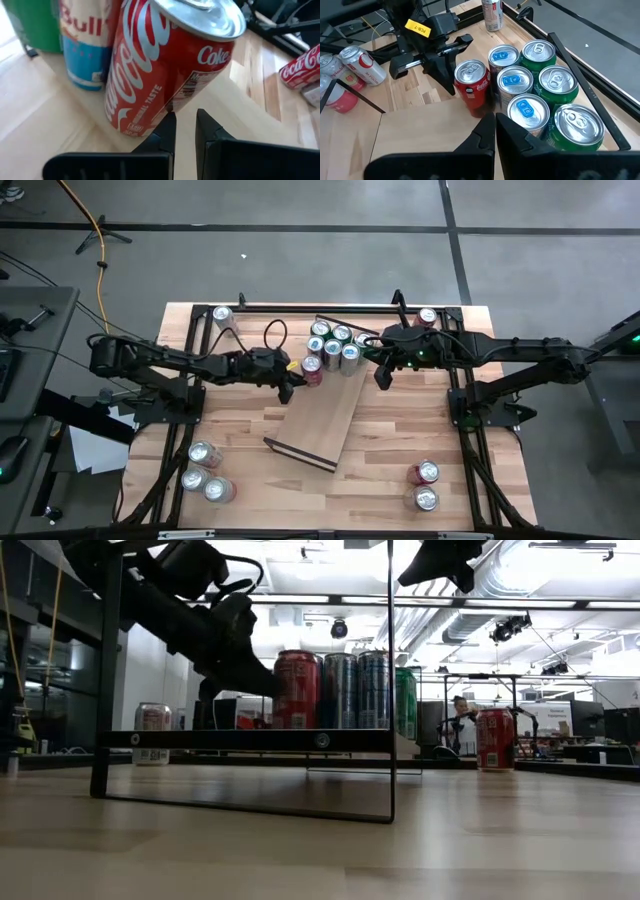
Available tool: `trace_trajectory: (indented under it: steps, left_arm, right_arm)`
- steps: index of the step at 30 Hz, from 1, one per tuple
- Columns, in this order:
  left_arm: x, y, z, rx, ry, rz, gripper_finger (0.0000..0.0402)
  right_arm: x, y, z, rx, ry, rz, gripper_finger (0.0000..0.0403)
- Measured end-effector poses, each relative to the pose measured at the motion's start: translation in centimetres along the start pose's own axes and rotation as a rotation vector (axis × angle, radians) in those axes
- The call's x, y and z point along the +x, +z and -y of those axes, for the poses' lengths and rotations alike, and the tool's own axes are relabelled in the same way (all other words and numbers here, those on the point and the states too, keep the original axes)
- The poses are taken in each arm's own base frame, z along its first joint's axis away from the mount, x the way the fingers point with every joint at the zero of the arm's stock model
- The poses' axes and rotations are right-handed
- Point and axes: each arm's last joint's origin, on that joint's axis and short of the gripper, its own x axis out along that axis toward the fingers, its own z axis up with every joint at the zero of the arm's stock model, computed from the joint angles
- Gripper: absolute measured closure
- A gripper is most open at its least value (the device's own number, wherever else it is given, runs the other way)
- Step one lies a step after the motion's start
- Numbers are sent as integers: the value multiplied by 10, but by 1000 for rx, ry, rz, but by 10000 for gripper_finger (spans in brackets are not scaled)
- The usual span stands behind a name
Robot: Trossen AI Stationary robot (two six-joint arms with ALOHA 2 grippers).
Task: Place canned beverage on shelf
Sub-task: Put the top left red soda can on the shelf, then put the top red soda can on the shelf aligned with the other red soda can
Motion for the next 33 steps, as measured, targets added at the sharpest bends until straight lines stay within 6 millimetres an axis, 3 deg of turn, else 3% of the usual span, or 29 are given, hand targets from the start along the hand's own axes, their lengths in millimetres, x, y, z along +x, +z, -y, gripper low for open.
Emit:
trace_trajectory:
  steps: [12,17,20,24,29,33]
  left_arm:
    - [6,1,0,-27,-2,41,401]
    - [-6,5,2,-26,-79,-4,401]
    - [-26,16,5,-23,-122,36,401]
    - [-66,40,13,-5,-186,213,401]
    - [-120,76,30,152,-256,468,401]
    - [-152,99,41,254,-274,612,401]
  right_arm:
    - [0,0,0,-1,-1,-3,403]
    - [0,0,0,-1,7,-7,403]
    - [0,-1,0,-13,21,-22,403]
    - [-5,-1,1,-52,25,-13,403]
    - [-7,4,0,-75,41,41,403]
    - [-7,11,-3,-114,62,114,403]
